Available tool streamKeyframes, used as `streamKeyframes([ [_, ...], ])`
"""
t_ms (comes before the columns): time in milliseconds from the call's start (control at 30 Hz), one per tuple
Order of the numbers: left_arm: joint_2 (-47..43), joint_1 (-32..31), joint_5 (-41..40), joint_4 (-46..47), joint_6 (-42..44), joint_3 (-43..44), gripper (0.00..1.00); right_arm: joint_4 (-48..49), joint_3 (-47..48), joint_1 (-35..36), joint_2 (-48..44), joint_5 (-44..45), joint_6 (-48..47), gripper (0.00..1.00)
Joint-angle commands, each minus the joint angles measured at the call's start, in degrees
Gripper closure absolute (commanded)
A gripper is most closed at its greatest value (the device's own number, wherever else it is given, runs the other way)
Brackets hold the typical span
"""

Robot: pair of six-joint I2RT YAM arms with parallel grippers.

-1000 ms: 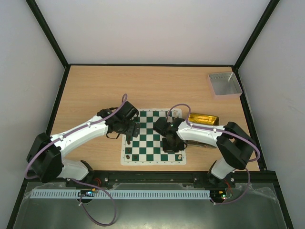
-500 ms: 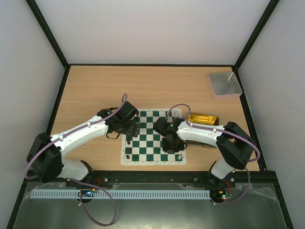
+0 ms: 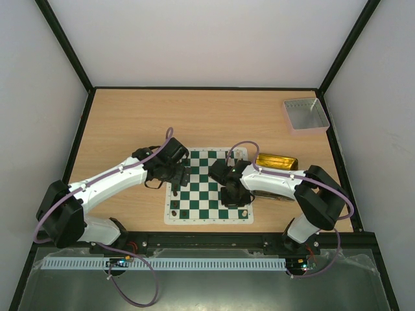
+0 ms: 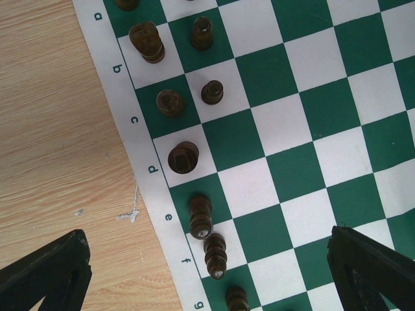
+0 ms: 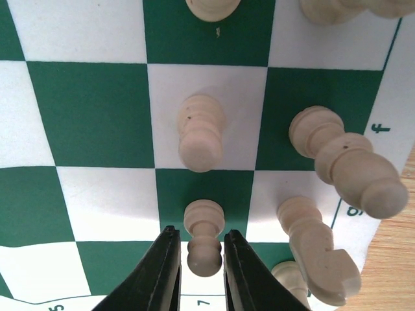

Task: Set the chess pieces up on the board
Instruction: Place the chess piece on the chessboard.

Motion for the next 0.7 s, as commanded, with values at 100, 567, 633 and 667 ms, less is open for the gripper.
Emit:
streamKeyframes([
  [100,-0.1,-0.2,-0.3,-0.1,0.5,-0.5,0.01,-0.5,0.7,0.4,0.6,1.0,0.0,0.79],
  [567,-0.3,-0.2,-0.1,0.0,0.6,-0.5,0.01,-5.3,5.2,0.4,0.1,2.8,-1.3,0.76],
  [633,-0.5,-0.2,0.0,0.0,0.5,-0.5,0.01,-6.9,6.3,0.4,0.2,3.0,-1.7,0.76],
  [667,-0.4,-0.2,0.0,0.0,0.6,-0.5,0.01,-7.9,6.8,0.4,0.1,3.2,-2.0,0.76],
])
